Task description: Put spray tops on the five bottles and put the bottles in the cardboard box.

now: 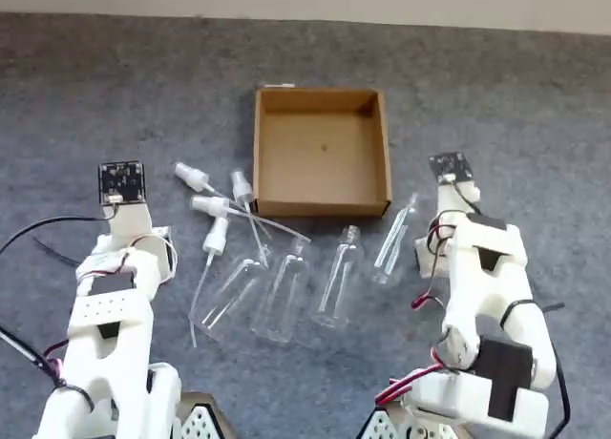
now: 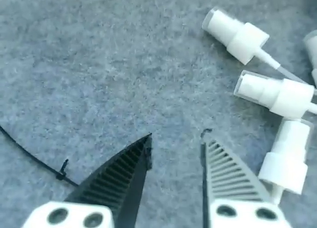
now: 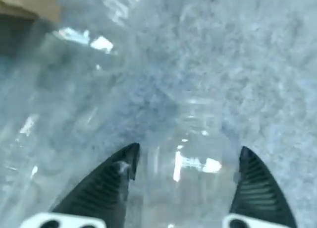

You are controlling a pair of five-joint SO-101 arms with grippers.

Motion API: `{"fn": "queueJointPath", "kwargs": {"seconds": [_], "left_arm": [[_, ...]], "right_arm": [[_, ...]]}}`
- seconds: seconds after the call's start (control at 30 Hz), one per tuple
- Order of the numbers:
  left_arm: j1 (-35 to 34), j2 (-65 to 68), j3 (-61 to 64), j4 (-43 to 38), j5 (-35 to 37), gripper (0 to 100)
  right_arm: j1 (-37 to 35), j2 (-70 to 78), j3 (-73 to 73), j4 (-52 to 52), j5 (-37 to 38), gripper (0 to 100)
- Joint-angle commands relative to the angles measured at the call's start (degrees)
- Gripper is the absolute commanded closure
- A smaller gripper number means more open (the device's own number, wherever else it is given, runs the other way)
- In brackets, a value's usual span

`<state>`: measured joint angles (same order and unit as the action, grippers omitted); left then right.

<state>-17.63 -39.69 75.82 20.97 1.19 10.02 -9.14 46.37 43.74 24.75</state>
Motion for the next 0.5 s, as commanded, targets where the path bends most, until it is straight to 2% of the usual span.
{"fn": "queueJointPath", "kwargs": {"seconds": [0.0,0.13,0.23,0.47], "left_arm": [[-3.3,-4.62,-1.8,-1.67,-0.18,82],[-4.53,-14.73,-1.19,-1.32,-0.26,82],[-4.35,-24.57,1.71,1.76,-0.26,82],[-1.36,-47.08,12.18,9.14,-0.26,82]], "right_arm": [[2.68,-9.19,-2.51,0.31,-7.91,74.3],[3.56,-21.93,-1.8,0.4,-10.55,74.3],[3.12,-30.37,4.79,0.22,-11.6,74.7],[-0.48,-44.53,20.7,-4.09,-11.78,93.9]]}}
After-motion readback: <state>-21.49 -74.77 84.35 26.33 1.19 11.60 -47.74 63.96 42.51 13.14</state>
